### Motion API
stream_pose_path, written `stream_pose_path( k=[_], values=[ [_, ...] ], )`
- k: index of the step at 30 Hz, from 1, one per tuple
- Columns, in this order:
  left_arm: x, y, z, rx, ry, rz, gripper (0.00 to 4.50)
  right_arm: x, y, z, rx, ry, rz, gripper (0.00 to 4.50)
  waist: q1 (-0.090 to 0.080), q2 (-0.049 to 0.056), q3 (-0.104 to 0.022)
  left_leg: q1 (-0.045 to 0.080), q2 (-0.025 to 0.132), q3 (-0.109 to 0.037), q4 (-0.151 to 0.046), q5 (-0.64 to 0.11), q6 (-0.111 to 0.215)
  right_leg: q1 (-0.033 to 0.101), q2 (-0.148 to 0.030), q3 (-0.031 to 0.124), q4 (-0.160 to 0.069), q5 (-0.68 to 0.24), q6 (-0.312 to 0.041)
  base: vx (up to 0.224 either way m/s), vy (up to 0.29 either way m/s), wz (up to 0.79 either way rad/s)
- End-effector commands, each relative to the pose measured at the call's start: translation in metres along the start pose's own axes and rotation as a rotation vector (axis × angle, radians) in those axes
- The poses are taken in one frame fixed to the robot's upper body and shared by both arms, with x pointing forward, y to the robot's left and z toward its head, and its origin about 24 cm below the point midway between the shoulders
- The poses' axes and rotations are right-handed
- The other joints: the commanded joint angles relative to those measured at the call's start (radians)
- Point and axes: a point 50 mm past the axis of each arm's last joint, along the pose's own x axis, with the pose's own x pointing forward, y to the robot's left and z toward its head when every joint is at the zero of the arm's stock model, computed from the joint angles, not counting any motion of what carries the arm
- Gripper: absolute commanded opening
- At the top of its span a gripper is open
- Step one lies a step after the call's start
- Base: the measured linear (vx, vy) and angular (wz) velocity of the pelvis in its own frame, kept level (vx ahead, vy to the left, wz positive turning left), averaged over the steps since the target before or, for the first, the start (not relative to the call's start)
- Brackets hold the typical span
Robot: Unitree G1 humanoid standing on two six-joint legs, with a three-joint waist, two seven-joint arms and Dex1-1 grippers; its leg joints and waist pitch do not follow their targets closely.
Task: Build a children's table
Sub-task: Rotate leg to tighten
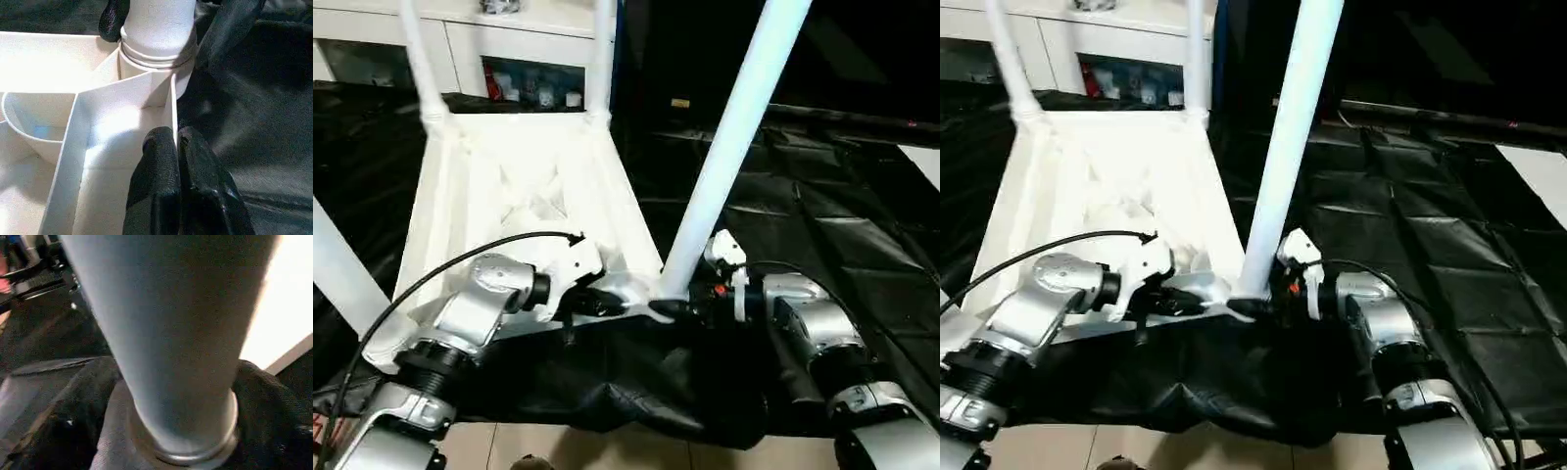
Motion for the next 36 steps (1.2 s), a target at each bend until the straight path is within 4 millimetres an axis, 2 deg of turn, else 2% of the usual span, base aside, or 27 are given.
stream_pose_path(
  k=[1,4,5,11,16,18,20,23,24,25,27,28,29,32,33,34,36],
  values=[
    [0.007,-0.008,0.018,0.073,-0.073,-0.088,0.00,0.004,0.007,-0.008,0.027,0.045,0.067,3.52,-0.001,0.010,-0.056,0.013,0.009,0.011,-0.062,-0.271,0.021,0.045,-0.038,0.036,-0.069,-0.205,-0.206,0.000,0.000,0.00],
    [0.005,-0.009,0.016,0.071,-0.066,-0.105,0.00,0.004,0.008,-0.011,0.025,0.066,0.074,3.32,0.002,0.009,-0.056,0.012,0.008,0.012,-0.061,-0.254,0.019,0.046,-0.037,0.035,-0.065,-0.186,-0.210,0.000,0.000,0.00],
    [0.005,-0.009,0.016,0.071,-0.066,-0.106,0.00,0.004,0.008,-0.011,0.024,0.067,0.075,3.10,0.002,0.009,-0.057,0.012,0.008,0.012,-0.061,-0.253,0.018,0.046,-0.037,0.035,-0.065,-0.183,-0.211,0.000,0.000,0.00],
    [0.003,-0.009,0.015,0.070,-0.060,-0.112,0.00,0.007,0.012,-0.013,0.040,0.060,0.105,2.71,0.004,0.010,-0.058,0.013,0.008,0.011,-0.061,-0.256,0.014,0.047,-0.038,0.035,-0.064,-0.176,-0.212,0.000,0.000,0.00],
    [0.004,-0.005,0.016,0.076,-0.061,-0.068,0.00,0.010,0.014,-0.016,0.064,0.038,0.090,2.62,0.005,0.012,-0.058,0.014,0.008,0.012,-0.061,-0.257,0.014,0.046,-0.038,0.035,-0.064,-0.174,-0.215,0.000,0.000,0.00],
    [0.007,0.000,0.019,0.064,-0.077,-0.009,0.00,0.015,0.012,-0.017,0.089,0.010,0.016,2.62,0.006,0.011,-0.057,0.014,0.008,0.011,-0.061,-0.265,0.012,0.046,-0.038,0.035,-0.066,-0.186,-0.212,0.000,0.000,0.00],
    [0.008,0.003,0.021,0.060,-0.084,0.028,0.00,0.019,0.009,-0.017,0.102,0.001,-0.046,2.62,0.001,0.010,-0.054,0.013,0.007,0.009,-0.065,-0.287,0.000,0.044,-0.039,0.036,-0.070,-0.225,-0.201,0.000,0.000,0.00],
    [0.015,0.011,0.026,0.040,-0.093,0.128,0.00,0.031,-0.001,-0.019,0.151,-0.021,-0.259,2.61,-0.012,0.008,-0.049,0.014,0.003,0.002,-0.069,-0.358,-0.032,0.039,-0.045,0.033,-0.086,-0.405,-0.147,0.000,0.000,0.00],
    [0.019,0.013,0.029,0.033,-0.096,0.162,0.00,0.036,-0.005,-0.019,0.179,-0.033,-0.349,2.61,-0.017,0.009,-0.049,0.013,0.003,0.000,-0.071,-0.363,-0.038,0.039,-0.047,0.032,-0.087,-0.426,-0.138,0.000,0.000,0.00],
    [0.024,0.014,0.032,0.023,-0.102,0.194,0.00,0.041,-0.008,-0.020,0.218,-0.043,-0.429,2.61,-0.027,0.007,-0.047,0.009,0.001,-0.003,-0.071,-0.376,-0.044,0.039,-0.048,0.029,-0.093,-0.472,-0.119,0.000,0.000,0.00],
    [0.033,0.015,0.038,0.011,-0.114,0.235,0.00,0.050,-0.009,-0.020,0.270,-0.060,-0.514,2.61,-0.033,0.009,-0.048,0.011,-0.001,-0.006,-0.070,-0.385,-0.043,0.038,-0.049,0.027,-0.099,-0.516,-0.098,0.000,0.000,0.00],
    [0.035,0.015,0.039,0.009,-0.116,0.244,0.00,0.052,-0.009,-0.020,0.281,-0.063,-0.530,2.61,-0.037,0.009,-0.048,0.017,0.000,-0.005,-0.069,-0.396,-0.040,0.030,-0.047,0.028,-0.103,-0.519,-0.096,0.000,0.000,0.00],
    [0.041,0.013,0.043,0.002,-0.126,0.250,0.00,0.059,-0.008,-0.018,0.287,-0.066,-0.574,2.61,-0.041,0.011,-0.048,0.018,0.000,-0.005,-0.067,-0.404,-0.035,0.028,-0.047,0.028,-0.104,-0.515,-0.100,0.000,0.000,0.00],
    [0.050,0.009,0.048,0.006,-0.135,0.253,0.00,0.070,-0.006,-0.013,0.263,-0.087,-0.587,2.61,-0.045,0.014,-0.050,0.015,0.000,-0.005,-0.068,-0.405,-0.029,0.028,-0.044,0.028,-0.102,-0.482,-0.108,0.000,0.000,0.00],
    [0.052,0.008,0.049,0.009,-0.137,0.250,0.00,0.072,-0.005,-0.011,0.261,-0.095,-0.580,3.17,-0.046,0.012,-0.050,0.015,0.000,-0.004,-0.068,-0.407,-0.025,0.027,-0.042,0.029,-0.101,-0.460,-0.114,0.000,0.000,0.00],
    [0.052,0.008,0.049,0.012,-0.139,0.245,0.00,0.074,-0.005,-0.009,0.261,-0.109,-0.561,3.31,-0.046,0.018,-0.051,0.014,0.000,-0.004,-0.069,-0.404,-0.021,0.029,-0.041,0.030,-0.099,-0.439,-0.121,0.000,0.000,0.00],
    [0.052,0.007,0.049,0.020,-0.141,0.234,0.00,0.076,-0.004,-0.005,0.265,-0.132,-0.533,3.33,-0.045,0.017,-0.052,0.013,0.001,-0.001,-0.069,-0.394,-0.016,0.030,-0.038,0.032,-0.095,-0.390,-0.136,0.000,0.000,0.00]
  ],
)
